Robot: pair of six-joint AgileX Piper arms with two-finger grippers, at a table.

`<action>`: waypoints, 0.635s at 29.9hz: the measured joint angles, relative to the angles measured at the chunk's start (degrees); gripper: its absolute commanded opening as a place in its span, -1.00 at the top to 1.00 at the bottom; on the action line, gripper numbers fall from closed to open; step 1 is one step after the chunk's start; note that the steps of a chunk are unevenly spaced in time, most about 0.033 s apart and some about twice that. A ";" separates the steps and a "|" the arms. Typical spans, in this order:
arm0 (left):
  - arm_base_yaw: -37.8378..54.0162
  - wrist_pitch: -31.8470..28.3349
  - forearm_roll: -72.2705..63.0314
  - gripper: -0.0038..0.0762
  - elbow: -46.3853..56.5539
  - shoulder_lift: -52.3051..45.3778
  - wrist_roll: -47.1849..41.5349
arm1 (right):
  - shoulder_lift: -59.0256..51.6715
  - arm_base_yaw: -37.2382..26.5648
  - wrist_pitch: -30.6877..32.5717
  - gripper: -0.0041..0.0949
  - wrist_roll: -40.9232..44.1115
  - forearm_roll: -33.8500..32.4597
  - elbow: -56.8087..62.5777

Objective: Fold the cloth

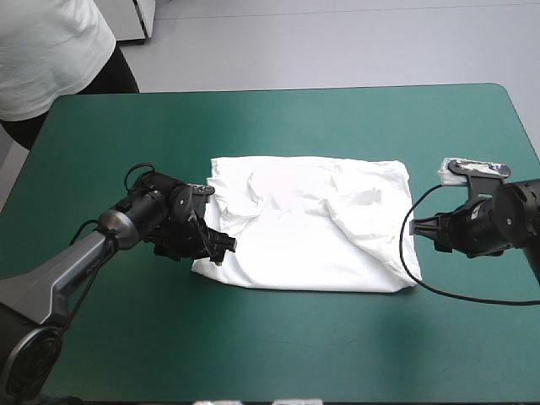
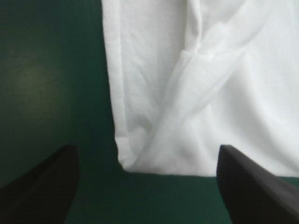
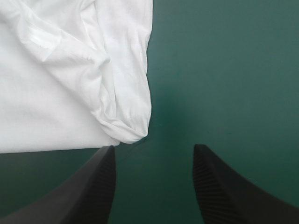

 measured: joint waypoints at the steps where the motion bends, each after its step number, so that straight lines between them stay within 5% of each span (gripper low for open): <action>1: 0.00 -0.14 0.00 -0.45 0.00 0.82 -0.17 | 0.00 0.00 0.00 0.05 -0.13 0.00 0.00; 8: 0.00 -3.00 -0.27 -0.36 2.41 5.18 -0.60 | 0.00 0.00 0.00 0.10 -0.14 0.00 0.00; 11: 0.00 -3.82 -0.46 -0.03 2.87 5.18 -0.85 | 0.00 0.00 0.00 0.10 -0.14 0.02 0.01; 16: 0.00 -4.64 -0.89 0.92 2.91 5.24 -1.57 | 0.00 0.00 0.00 0.10 -0.30 0.20 0.01; 19: -0.06 -5.23 -2.16 0.93 2.91 5.24 -1.69 | 0.00 0.00 0.00 0.09 -0.56 0.99 0.01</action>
